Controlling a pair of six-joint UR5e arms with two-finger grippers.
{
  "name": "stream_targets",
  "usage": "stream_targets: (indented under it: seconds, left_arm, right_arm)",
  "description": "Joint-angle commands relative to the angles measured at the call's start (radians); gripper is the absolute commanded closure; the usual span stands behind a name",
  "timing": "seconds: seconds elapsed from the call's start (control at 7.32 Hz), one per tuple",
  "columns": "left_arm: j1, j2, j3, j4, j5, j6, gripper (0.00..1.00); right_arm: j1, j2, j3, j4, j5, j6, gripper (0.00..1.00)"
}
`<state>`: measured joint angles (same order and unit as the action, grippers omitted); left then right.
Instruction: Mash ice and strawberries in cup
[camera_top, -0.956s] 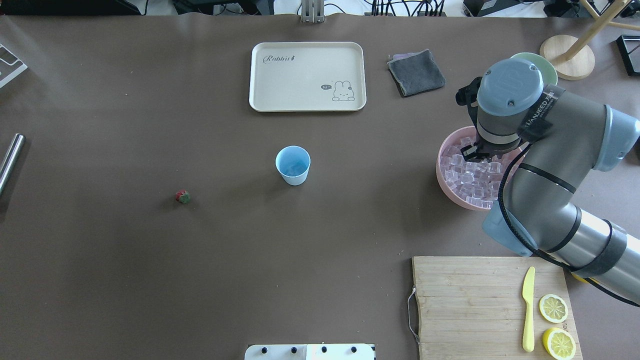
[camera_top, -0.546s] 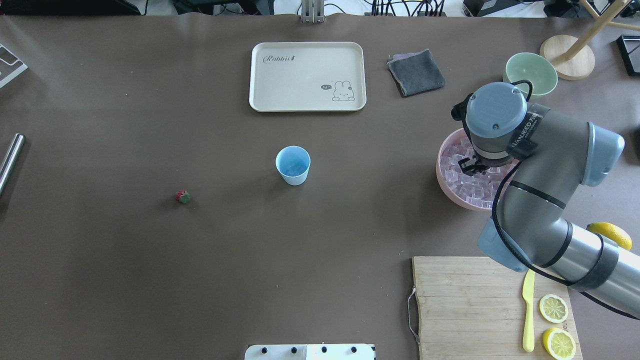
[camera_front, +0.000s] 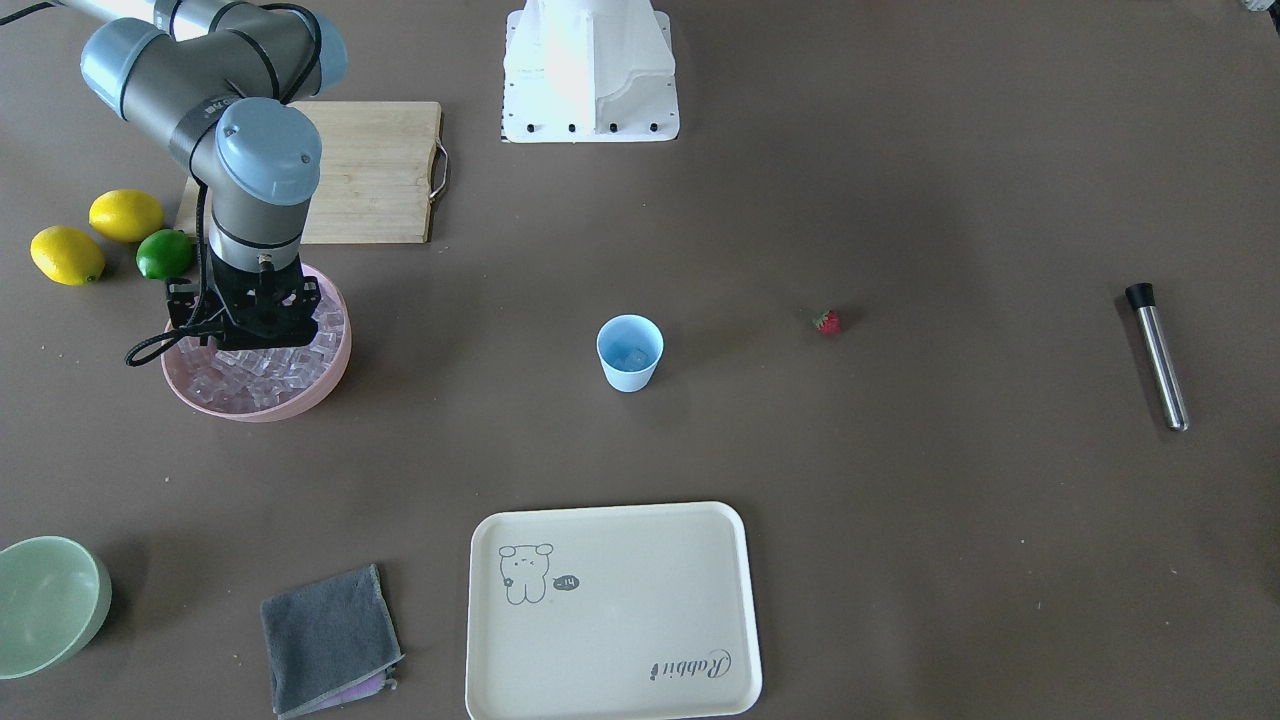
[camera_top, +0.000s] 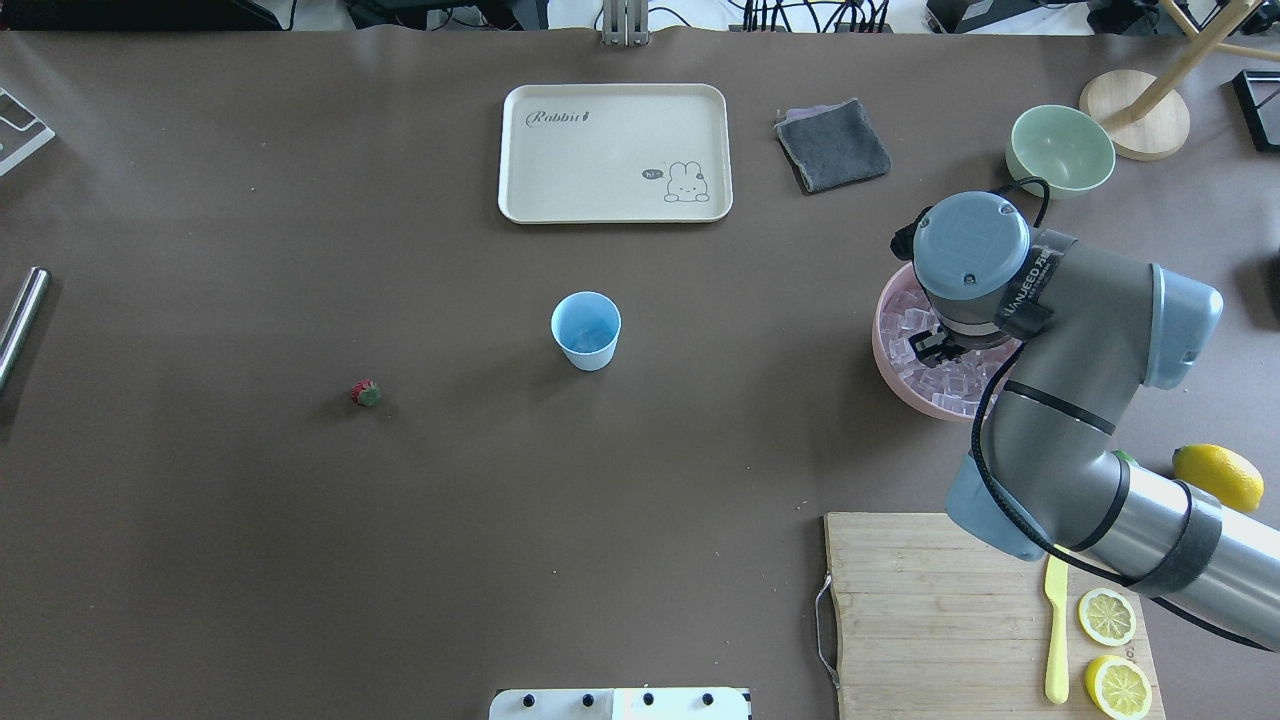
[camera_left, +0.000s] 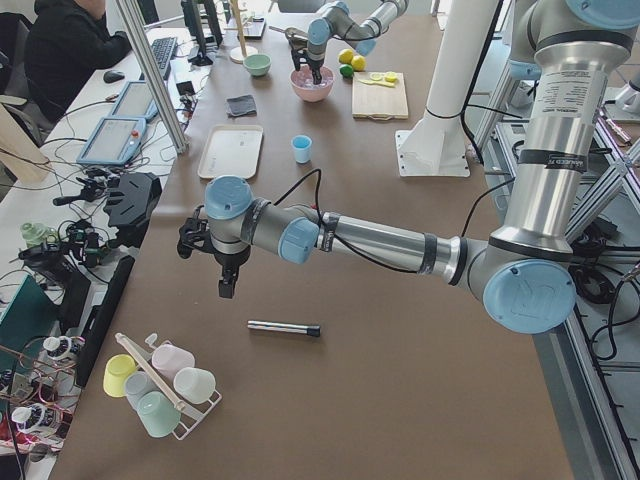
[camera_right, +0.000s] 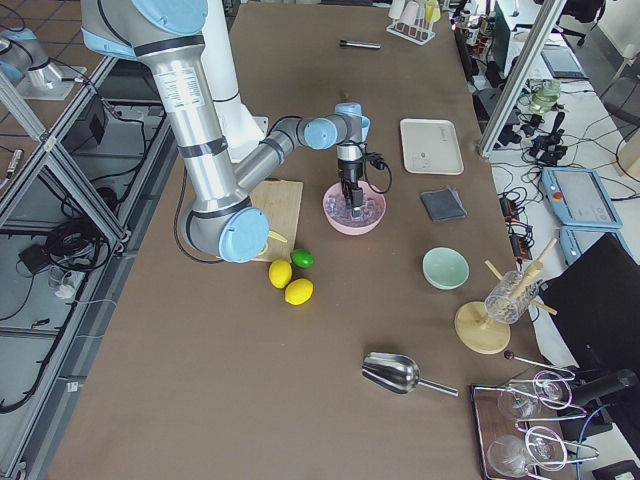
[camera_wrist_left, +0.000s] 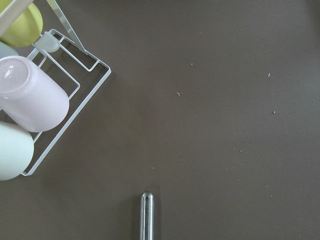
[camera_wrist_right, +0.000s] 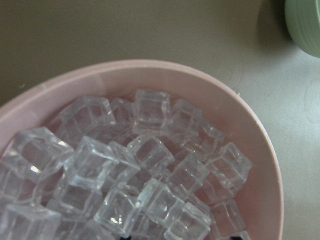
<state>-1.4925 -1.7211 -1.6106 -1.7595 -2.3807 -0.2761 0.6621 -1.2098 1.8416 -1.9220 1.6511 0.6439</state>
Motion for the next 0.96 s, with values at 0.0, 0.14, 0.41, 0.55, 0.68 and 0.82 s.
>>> stream_targets:
  seconds: [0.0,0.14,0.41,0.55,0.68,0.82]
  left_arm:
    - [0.000,0.000,0.000,0.000,0.000,-0.002,0.02]
    - [0.000,0.000,0.000,0.000,0.000,-0.002,0.02]
    - [0.000,0.002,0.000,0.000,0.000,-0.002,0.02]
    - [0.000,0.002,0.000,-0.002,0.000,0.000,0.02]
    - [0.000,0.002,0.001,0.000,0.000,0.000,0.02]
    - [0.002,0.002,0.001,0.000,0.000,0.000,0.02]
  right_arm:
    - [0.001,-0.001,-0.013,-0.002,-0.023,-0.048,0.32]
    - [0.001,-0.001,-0.018,-0.002,-0.036,-0.078,0.32]
    - [0.001,-0.001,-0.019,-0.005,-0.051,-0.113,0.39]
    - [-0.005,0.001,-0.039,-0.012,-0.062,-0.124,0.39]
    - [-0.010,0.009,-0.045,-0.021,-0.085,-0.131,0.51]
    - [-0.010,0.009,-0.048,-0.022,-0.086,-0.139,0.57]
